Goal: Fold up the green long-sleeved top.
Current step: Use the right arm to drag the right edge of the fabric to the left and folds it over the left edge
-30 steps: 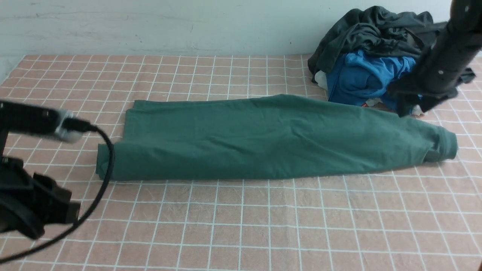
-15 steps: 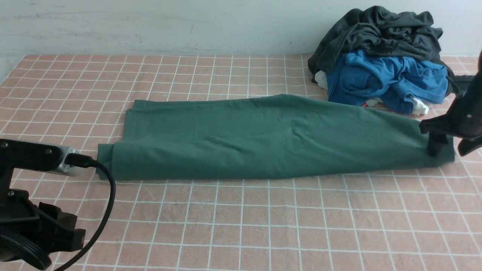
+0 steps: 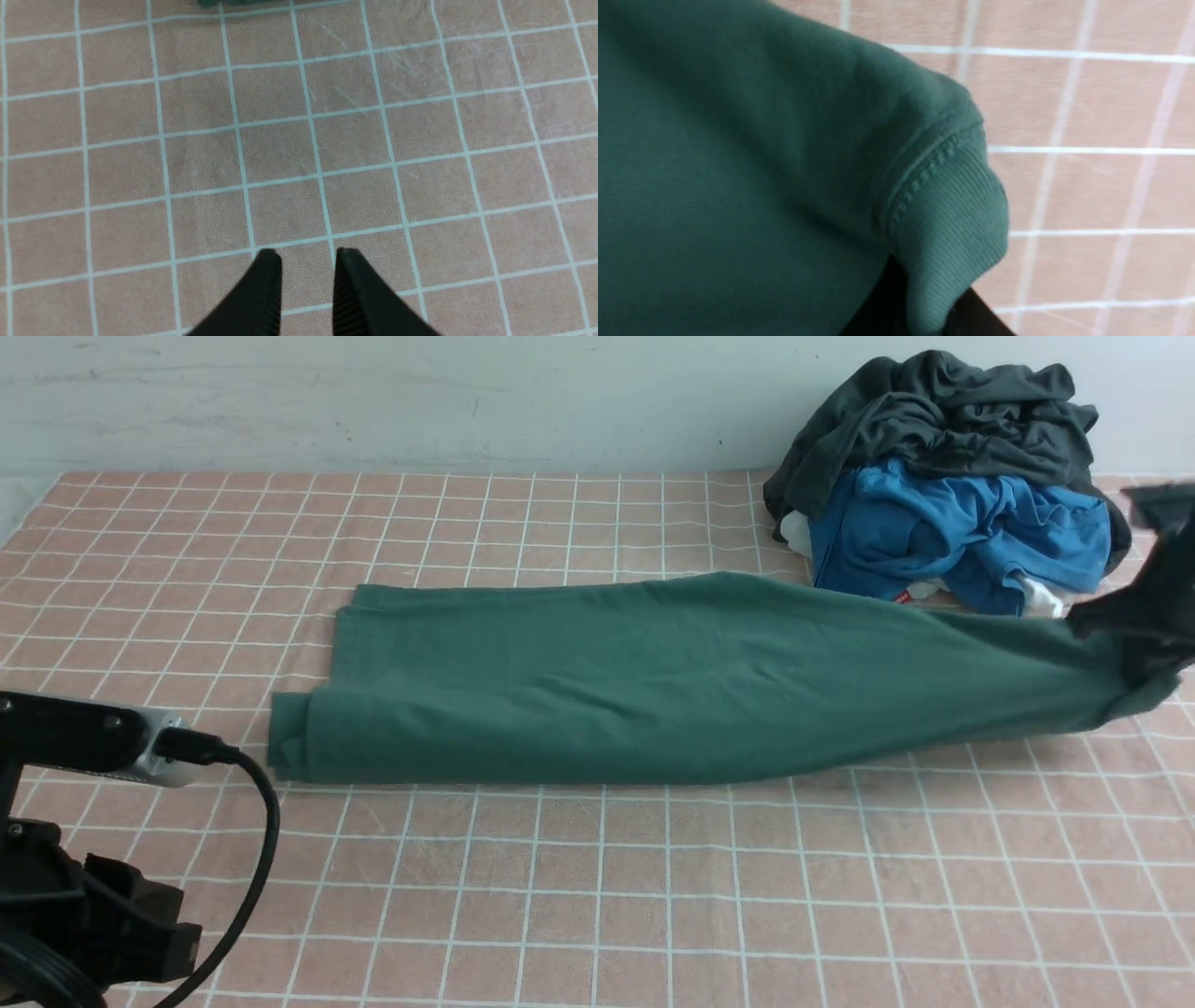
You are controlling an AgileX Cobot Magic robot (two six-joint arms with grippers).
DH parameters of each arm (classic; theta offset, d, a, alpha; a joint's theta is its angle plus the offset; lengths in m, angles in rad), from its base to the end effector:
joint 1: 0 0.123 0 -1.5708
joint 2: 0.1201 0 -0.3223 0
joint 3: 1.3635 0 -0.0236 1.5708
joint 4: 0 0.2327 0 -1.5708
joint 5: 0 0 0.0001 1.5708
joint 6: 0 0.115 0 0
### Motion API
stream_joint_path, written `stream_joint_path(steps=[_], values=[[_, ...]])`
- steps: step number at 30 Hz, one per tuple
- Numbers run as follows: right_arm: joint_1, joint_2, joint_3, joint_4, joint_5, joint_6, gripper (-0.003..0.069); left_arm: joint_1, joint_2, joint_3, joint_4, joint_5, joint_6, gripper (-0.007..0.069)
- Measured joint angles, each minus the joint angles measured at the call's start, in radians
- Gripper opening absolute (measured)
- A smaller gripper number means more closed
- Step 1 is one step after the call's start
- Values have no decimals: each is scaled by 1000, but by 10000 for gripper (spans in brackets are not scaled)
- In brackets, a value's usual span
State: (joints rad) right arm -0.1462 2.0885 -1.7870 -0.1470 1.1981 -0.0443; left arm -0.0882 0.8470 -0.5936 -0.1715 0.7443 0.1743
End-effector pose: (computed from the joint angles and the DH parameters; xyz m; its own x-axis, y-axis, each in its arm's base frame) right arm 0.4356 -0.0800 0.2431 -0.9879 0.0473 -0.1474 0.0696 0.9863 -0.1498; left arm 0.1194 -0.0239 0.2833 -0.7738 0.1159 -0.6228 0.1958 0.9787 -0.0612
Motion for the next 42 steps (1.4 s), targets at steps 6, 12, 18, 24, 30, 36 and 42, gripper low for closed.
stream_joint_path(steps=[6, 12, 18, 24, 30, 36, 42], values=[[30, -204, -103, -13, 47, 26, 13, 0, -115, 15, 3, -55, 1, 155], [255, -266, -136, 214, 31, 34, 13, 0, -122, 25, -10, -97, 1, 155], [569, -124, -136, 459, -246, -4, 13, 0, -113, 26, -22, -97, 1, 155], [724, 68, -137, 597, -467, -28, 61, 0, -109, 26, -23, -67, 2, 155], [751, 172, -223, 669, -488, -55, 270, 0, -116, 35, -23, -5, 8, 155], [728, 150, -373, 579, -314, -67, 389, 0, -204, 97, -23, -14, 8, 155], [715, 173, -413, 400, -153, -43, 218, 0, -325, 125, -24, -96, 8, 155]])
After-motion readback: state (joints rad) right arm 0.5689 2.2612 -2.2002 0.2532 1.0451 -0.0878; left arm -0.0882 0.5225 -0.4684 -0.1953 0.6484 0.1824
